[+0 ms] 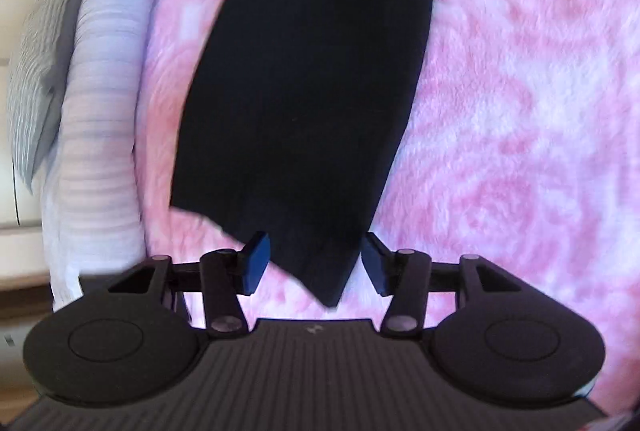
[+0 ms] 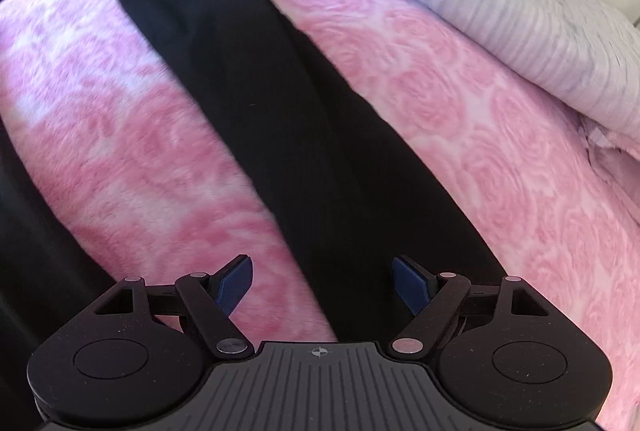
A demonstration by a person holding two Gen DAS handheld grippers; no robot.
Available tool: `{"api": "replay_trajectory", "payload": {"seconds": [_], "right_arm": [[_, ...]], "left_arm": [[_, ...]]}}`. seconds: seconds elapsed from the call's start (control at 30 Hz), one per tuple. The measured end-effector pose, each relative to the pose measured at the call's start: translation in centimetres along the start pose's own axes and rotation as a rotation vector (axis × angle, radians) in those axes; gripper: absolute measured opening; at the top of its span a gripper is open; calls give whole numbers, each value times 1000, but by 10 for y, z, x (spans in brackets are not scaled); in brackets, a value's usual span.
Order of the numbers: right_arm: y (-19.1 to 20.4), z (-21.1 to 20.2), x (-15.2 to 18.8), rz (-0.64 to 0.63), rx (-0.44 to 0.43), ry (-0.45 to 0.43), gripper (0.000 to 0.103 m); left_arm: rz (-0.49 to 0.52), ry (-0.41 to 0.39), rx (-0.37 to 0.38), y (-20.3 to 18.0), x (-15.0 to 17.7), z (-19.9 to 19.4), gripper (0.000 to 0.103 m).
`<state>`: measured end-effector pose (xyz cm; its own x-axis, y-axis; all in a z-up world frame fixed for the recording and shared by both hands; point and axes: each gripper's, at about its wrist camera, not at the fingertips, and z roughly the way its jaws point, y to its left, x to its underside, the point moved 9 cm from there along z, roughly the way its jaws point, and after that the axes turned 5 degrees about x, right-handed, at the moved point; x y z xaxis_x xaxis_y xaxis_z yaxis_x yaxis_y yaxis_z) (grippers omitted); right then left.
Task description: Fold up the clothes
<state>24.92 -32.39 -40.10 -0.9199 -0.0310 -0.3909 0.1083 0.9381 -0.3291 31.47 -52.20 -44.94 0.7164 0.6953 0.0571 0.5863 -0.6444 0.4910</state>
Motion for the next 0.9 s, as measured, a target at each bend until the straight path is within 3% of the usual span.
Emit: {"api": "replay_trajectory", "payload": {"seconds": [0.07,0.1,0.13,0.17,0.23,0.33,0.43,0.57,0.7,0.9], "right_arm": [[6,-1,1,-17,22,10,80],[9,-1,2,-25,33,15,80],[11,-2,3,-34,44,19,80],[14,-2,3,-42,54,24,80],[18,-2,7,-49,82,42,80],[25,-7,13,-51,91,63,80],[33,-21,14,-38,71,46,80],[50,-28,20,9,18,52,80],[64,-37,28,25,-17,64,80],[34,-47,72,183,45,142,80]], "left_arm": [[37,-11,9,-5,-3,11,36],[51,-16,30,-8,-4,14,24],[70,-17,62,-13,-4,17,3],[79,-20,68,-15,-3,15,0],[85,-31,47,-16,1,7,0],[-12,-26,-10,-6,25,-23,0],[-9,-6,30,-32,52,-56,0],[-11,80,67,-65,75,-48,0],[-124,159,71,-66,97,-29,0],[-335,113,41,-42,87,-61,0]]}}
